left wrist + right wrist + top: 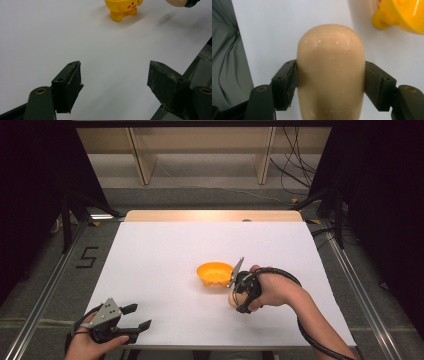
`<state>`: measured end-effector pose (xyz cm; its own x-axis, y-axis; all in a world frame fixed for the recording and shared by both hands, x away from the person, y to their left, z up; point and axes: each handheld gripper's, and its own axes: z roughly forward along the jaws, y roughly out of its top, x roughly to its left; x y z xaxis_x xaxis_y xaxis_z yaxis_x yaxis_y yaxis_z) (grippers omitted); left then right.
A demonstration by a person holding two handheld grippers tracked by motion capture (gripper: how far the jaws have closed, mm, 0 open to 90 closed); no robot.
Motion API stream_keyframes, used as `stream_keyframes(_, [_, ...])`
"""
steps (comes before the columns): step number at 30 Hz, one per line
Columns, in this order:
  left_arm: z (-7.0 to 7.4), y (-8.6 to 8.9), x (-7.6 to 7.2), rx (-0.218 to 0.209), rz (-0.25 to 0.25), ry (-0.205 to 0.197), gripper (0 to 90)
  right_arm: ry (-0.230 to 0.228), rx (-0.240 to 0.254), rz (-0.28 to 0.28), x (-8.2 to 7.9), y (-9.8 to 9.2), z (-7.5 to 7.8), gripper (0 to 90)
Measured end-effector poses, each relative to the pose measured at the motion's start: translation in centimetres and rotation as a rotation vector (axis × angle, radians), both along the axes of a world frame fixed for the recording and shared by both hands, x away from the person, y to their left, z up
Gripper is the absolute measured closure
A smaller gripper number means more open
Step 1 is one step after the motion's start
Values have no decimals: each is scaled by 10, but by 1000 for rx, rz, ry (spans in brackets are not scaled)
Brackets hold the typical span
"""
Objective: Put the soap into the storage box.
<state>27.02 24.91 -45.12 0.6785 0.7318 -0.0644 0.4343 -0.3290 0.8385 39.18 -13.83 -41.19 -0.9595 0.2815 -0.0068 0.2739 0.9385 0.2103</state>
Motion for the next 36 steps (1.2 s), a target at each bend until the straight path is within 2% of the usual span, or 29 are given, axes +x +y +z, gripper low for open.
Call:
stream_keyframes(2, [0, 0, 0, -6, 0, 1, 269, -3, 3, -3, 1, 0, 1, 340])
stream_keyframes(3, [0, 0, 0, -5, -1, 1, 269, -8, 18, 15, 2, 0, 1, 340])
stream_keyframes(5, [0, 0, 0, -6, 0, 1, 269, -6, 5, -1, 1, 0, 2, 340])
stream_keyframes(8, [0, 0, 0, -6, -2, -1, 269, -8, 14, 11, 4, -1, 4, 340])
stream_keyframes(9, [0, 0, 0, -6, 0, -2, 269, -19, 32, -7, 3, -1, 4, 340])
stream_keyframes(11, [0, 0, 0, -11, -2, -1, 269, -10, 41, -25, 3, -2, 5, 340])
stream_keyframes(12, [0, 0, 0, -1, 2, 0, 269, -20, 58, -2, 5, -2, 5, 340])
stream_keyframes(18, [0, 0, 0, -5, 0, 1, 269, -13, 56, -30, 6, -3, 7, 340])
stream_keyframes(19, [0, 0, 0, -6, 0, 1, 269, -38, 79, -19, 7, -4, 7, 340])
stream_keyframes(21, [-1, -1, 0, -13, -7, 1, 269, -28, 68, -64, 5, -4, 10, 340])
stream_keyframes(23, [-1, -1, 0, -13, -4, 0, 269, -38, 92, -27, 8, -5, 10, 340])
stream_keyframes(24, [-1, -1, 0, -14, -7, 1, 269, -38, 92, -27, 8, -5, 10, 340])
stream_keyframes(25, [-1, -1, 0, -14, -6, 0, 269, -40, 77, -66, 7, -5, 12, 340])
stream_keyframes(28, [-1, -1, 0, -20, 0, 0, 269, -44, 98, -42, 10, -6, 13, 340])
stream_keyframes(36, [-1, -1, 0, -13, 2, 2, 269, -62, 109, -51, 15, -6, 15, 340])
